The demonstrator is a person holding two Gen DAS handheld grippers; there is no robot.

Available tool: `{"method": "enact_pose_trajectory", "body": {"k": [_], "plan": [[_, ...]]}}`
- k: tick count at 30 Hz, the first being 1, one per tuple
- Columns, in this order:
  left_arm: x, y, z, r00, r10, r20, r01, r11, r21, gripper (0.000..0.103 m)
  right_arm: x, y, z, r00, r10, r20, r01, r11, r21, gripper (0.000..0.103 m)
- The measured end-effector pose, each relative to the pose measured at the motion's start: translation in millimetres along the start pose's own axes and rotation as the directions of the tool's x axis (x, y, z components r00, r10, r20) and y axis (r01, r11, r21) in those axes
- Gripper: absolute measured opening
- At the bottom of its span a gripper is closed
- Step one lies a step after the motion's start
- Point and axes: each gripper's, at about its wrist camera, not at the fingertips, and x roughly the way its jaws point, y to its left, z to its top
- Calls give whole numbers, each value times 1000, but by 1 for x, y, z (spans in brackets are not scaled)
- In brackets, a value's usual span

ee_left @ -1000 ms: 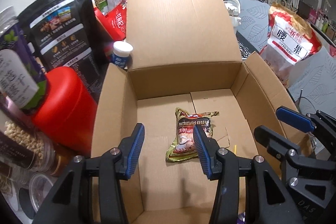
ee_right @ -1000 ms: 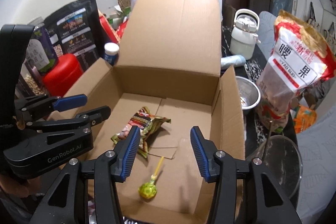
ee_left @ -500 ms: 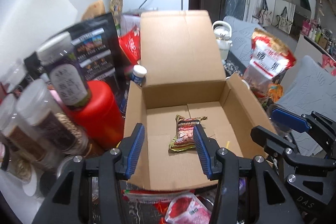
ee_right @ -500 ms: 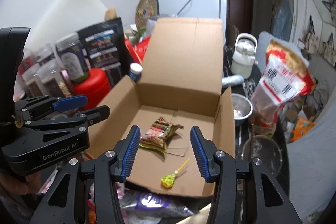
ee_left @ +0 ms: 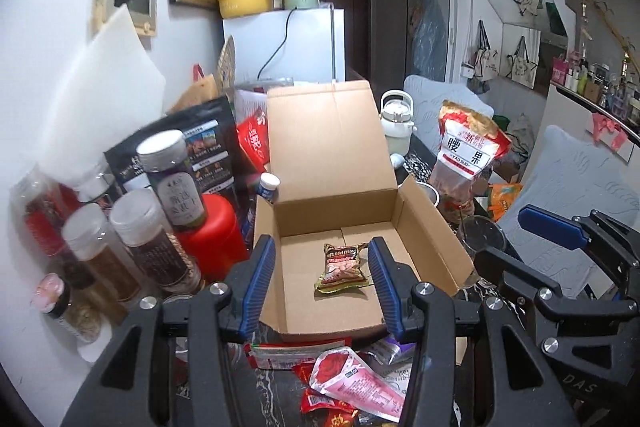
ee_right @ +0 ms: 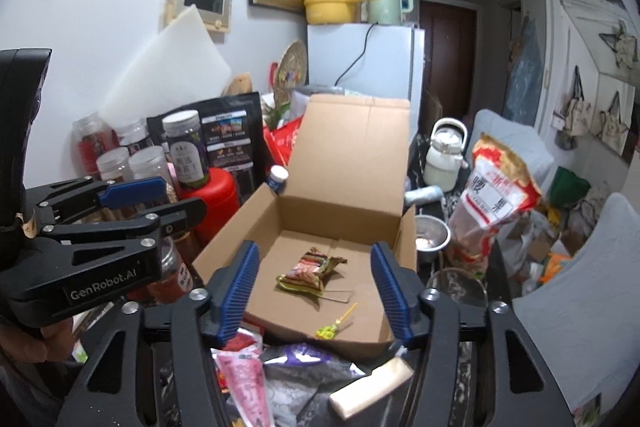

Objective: Organize snacks
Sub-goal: 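Move both tools back toward the snacks beside the box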

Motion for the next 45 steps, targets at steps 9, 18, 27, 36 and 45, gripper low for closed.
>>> {"method": "enact_pose_trajectory", "body": {"k": [9,18,27,36,45], "plan": [[-32,-6,-20,1000,-24,5,24,999,30,48,-37,9,-18,1000,-1,30,0,1000,18,80],[-51,-15,-49,999,-24,33,21,997,76,70,-50,10,-49,1000,-18,18,17,999,28,81],[-52,-15,-80,996,-80,-29,82,994,76,70,-50,13,-82,999,-22,-24,23,999,34,81],[-50,-8,-102,996,-82,-46,84,995,54,70,-42,22,-108,998,40,-53,-39,999,16,81],[-35,-3,-130,987,-113,-110,116,993,28,70,-25,32,-128,989,123,-79,-123,992,0,81]]}}
